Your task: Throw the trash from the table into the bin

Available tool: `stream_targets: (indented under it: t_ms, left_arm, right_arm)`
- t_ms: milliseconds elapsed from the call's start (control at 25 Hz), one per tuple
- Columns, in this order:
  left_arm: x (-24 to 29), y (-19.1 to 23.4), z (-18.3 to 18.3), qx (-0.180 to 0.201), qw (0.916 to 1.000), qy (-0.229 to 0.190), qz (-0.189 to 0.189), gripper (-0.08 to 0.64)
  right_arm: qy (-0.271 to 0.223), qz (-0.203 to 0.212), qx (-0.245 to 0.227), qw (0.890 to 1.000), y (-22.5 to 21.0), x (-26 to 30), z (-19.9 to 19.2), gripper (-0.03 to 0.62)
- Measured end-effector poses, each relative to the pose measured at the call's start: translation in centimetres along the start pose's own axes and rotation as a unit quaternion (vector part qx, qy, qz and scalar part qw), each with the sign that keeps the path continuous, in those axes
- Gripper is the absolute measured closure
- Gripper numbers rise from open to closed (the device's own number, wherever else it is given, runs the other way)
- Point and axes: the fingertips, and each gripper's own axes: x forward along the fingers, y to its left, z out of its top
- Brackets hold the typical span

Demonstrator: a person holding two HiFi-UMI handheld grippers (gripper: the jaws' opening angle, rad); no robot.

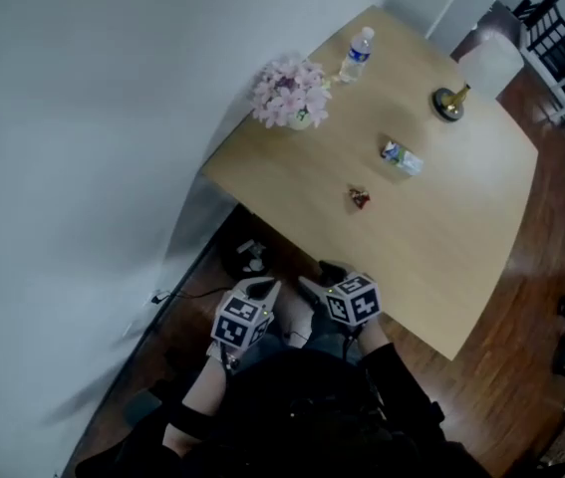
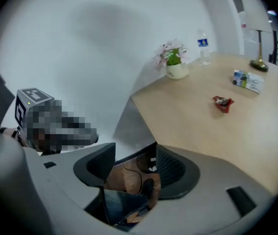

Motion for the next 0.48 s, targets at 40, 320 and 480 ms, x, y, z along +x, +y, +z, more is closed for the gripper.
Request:
stream_targets:
  t_ms: [40,320,480]
  left_arm:
    - [0.4,-0.9,0.8,-0.001,1.0000,-0.002,-0.009,0.560]
    - [2.9,-5.6,3.5,0.036,0.9979,0.021,-0.050,0.558]
    - [3.6,-5.9,4.8,0.043,0.9976,0.023,-0.049,0.558]
  right_arm:
    - [-0.007,-0.007,0.008,1.000,-0.6,-1.1,0.0,0.325]
    - [-0.050,-0.035,0.045,0.997,-3.2,-5.0,0.5,0.325]
    - [-0.060,-0.044,0.039,0.996,-4.9,-5.8,1.4,0.325]
